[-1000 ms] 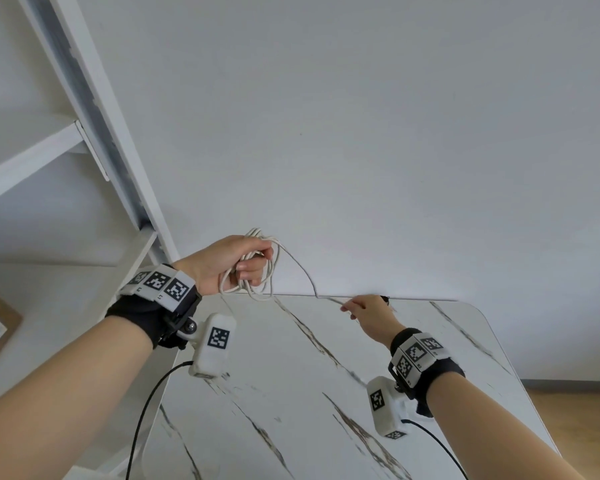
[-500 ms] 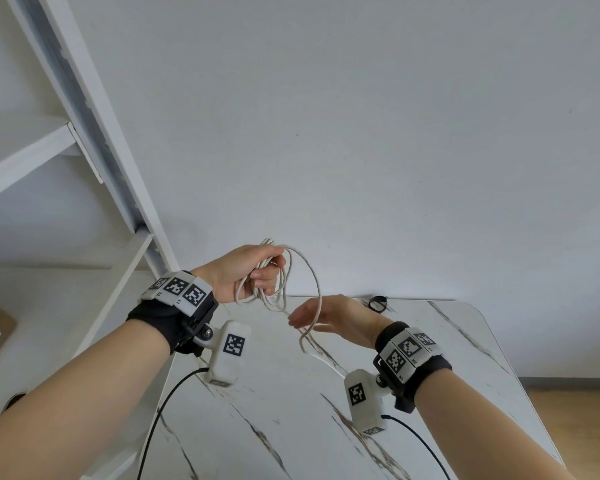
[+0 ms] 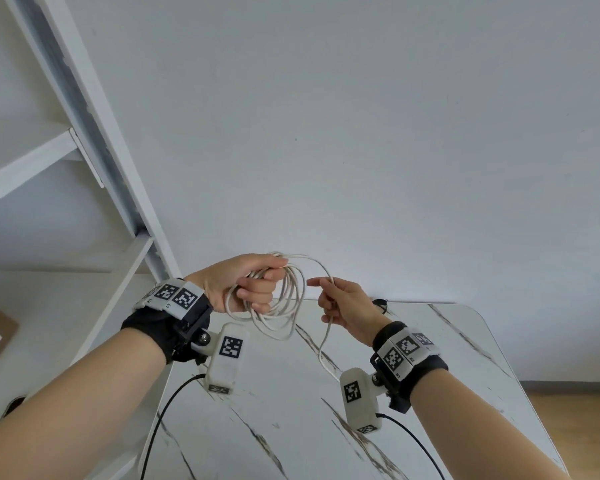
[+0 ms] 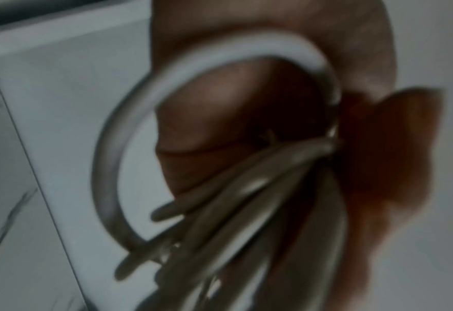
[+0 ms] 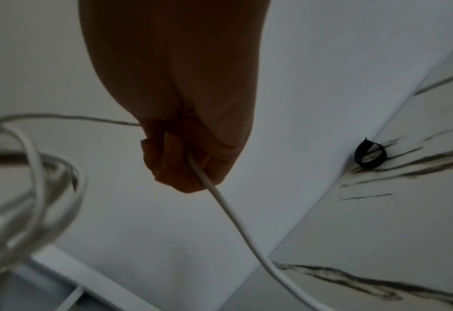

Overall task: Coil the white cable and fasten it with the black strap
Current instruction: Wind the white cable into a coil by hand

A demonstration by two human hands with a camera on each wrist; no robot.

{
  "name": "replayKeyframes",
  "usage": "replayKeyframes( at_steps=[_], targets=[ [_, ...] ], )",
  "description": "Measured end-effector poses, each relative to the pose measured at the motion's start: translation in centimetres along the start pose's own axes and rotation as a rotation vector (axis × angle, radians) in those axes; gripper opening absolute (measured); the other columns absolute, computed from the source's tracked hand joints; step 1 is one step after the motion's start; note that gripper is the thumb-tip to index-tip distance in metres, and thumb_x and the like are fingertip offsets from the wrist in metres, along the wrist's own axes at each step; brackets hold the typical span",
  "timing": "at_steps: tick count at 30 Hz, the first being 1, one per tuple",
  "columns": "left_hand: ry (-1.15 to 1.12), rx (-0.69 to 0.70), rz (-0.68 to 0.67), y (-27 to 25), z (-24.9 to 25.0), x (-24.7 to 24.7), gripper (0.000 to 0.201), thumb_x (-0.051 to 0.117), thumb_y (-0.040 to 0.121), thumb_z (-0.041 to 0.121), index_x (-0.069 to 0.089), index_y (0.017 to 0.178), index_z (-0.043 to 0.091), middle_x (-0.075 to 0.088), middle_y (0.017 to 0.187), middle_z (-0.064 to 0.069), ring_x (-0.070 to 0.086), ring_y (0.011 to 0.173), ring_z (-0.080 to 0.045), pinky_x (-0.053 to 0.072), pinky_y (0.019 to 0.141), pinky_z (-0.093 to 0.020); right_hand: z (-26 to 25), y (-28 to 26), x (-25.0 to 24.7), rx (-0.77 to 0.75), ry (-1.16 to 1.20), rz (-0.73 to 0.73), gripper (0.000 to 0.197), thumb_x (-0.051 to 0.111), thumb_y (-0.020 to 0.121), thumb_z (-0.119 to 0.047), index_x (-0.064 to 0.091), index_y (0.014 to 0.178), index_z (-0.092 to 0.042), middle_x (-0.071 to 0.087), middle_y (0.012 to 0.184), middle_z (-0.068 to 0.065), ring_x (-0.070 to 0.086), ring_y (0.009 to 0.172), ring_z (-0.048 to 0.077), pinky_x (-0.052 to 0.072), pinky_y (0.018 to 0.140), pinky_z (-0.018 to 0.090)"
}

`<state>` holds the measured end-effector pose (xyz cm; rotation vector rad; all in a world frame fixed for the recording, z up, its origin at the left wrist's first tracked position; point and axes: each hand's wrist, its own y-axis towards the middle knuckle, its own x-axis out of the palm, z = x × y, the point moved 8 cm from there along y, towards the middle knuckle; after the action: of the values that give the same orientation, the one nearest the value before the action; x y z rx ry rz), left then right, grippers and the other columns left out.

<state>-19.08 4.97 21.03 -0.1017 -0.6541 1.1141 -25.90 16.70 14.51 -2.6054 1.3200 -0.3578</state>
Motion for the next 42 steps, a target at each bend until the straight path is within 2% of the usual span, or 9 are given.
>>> replayKeyframes(
  at_steps=[3,8,13,17,22,28,33,38,42],
  targets=[
    [-0.085,0.05,-0.105,0.1,0.8,1.8,0.037,0.056,0.085,0.033,0.05,0.052,0.018,0.038,0.027,0.01,0.038,0.025,-0.003,0.042,0.044,-0.02,0.6,-0.1,0.8,0.011,-0.099,0.033,0.025,0.039,0.099,-0.021,0.059,0.089,-0.011,0.042,0.06,0.001,0.041,0.046,0.008,0.045,0.055,0.025],
    [-0.312,0.276,0.056,1.5,3.0,2.5,0.042,0.041,0.091,0.036,0.045,0.054,0.017,0.033,0.031,0.007,0.036,0.029,-0.006,0.044,0.048,-0.021,0.5,-0.2,3.1,-0.011,-0.292,-0.016,0.021,0.036,0.096,-0.013,0.051,0.082,-0.013,0.047,0.06,0.001,0.042,0.05,0.011,0.05,0.054,0.028],
    [-0.465,0.455,0.242,1.6,4.4,0.7,0.024,0.044,0.09,0.017,0.045,0.066,0.012,0.041,0.051,0.001,0.047,0.05,-0.014,0.043,0.07,-0.028,0.6,-0.6,3.2,-0.062,-0.414,0.049,0.025,0.038,0.098,-0.018,0.026,0.12,-0.02,0.052,0.072,0.001,0.047,0.06,0.009,0.048,0.05,0.022],
    [-0.537,0.542,0.377,1.1,5.2,-1.9,0.018,0.047,0.089,0.009,0.042,0.071,0.011,0.05,0.058,-0.003,0.057,0.058,-0.019,0.045,0.074,-0.03,1.0,-1.3,3.0,-0.118,-0.575,0.028,0.015,0.03,0.098,-0.016,0.031,0.113,-0.013,0.054,0.075,-0.001,0.045,0.062,0.014,0.047,0.054,0.031],
    [-0.516,0.569,0.57,0.7,5.0,-3.7,0.022,0.046,0.094,0.005,0.044,0.072,0.008,0.057,0.061,-0.01,0.063,0.062,-0.025,0.049,0.079,-0.035,0.6,-1.9,3.7,-0.171,-0.817,-0.077,0.029,0.031,0.099,-0.018,0.047,0.122,-0.017,0.061,0.084,-0.001,0.044,0.058,0.007,0.038,0.058,0.022],
    [-0.333,0.541,0.643,1.6,4.1,-3.7,0.023,0.042,0.097,0.007,0.051,0.077,0.003,0.066,0.06,-0.009,0.068,0.074,-0.026,0.05,0.087,-0.035,-1.1,-2.4,4.5,-0.248,-0.974,-0.143,0.023,0.034,0.099,-0.013,0.042,0.12,-0.011,0.069,0.105,0.0,0.055,0.068,0.016,0.046,0.068,0.034],
    [-0.267,0.547,0.657,2.3,4.0,-3.1,0.03,0.04,0.099,0.01,0.055,0.074,0.001,0.07,0.059,-0.006,0.064,0.085,-0.027,0.044,0.098,-0.037,-3.0,-2.6,4.1,-0.285,-0.962,-0.127,0.017,0.043,0.094,-0.013,0.055,0.107,-0.011,0.071,0.101,0.002,0.046,0.05,0.0,0.034,0.053,0.014],
    [-0.435,0.583,0.661,1.6,4.5,-3.8,0.018,0.041,0.098,0.01,0.048,0.083,0.003,0.069,0.061,-0.01,0.066,0.084,-0.03,0.047,0.094,-0.037,-3.3,-2.8,3.2,-0.308,-0.969,-0.108,0.028,0.041,0.091,-0.002,0.06,0.11,-0.011,0.071,0.103,0.002,0.051,0.06,0.0,0.036,0.056,0.011],
    [-0.141,0.413,0.637,2.1,3.2,-2.8,0.03,0.04,0.098,0.01,0.055,0.076,-0.002,0.068,0.065,-0.012,0.064,0.079,-0.029,0.048,0.081,-0.035,-4.5,-3.1,2.8,-0.396,-0.937,-0.08,0.028,0.046,0.092,-0.003,0.063,0.111,-0.012,0.072,0.102,0.002,0.054,0.073,0.002,0.039,0.068,0.004]
  ],
)
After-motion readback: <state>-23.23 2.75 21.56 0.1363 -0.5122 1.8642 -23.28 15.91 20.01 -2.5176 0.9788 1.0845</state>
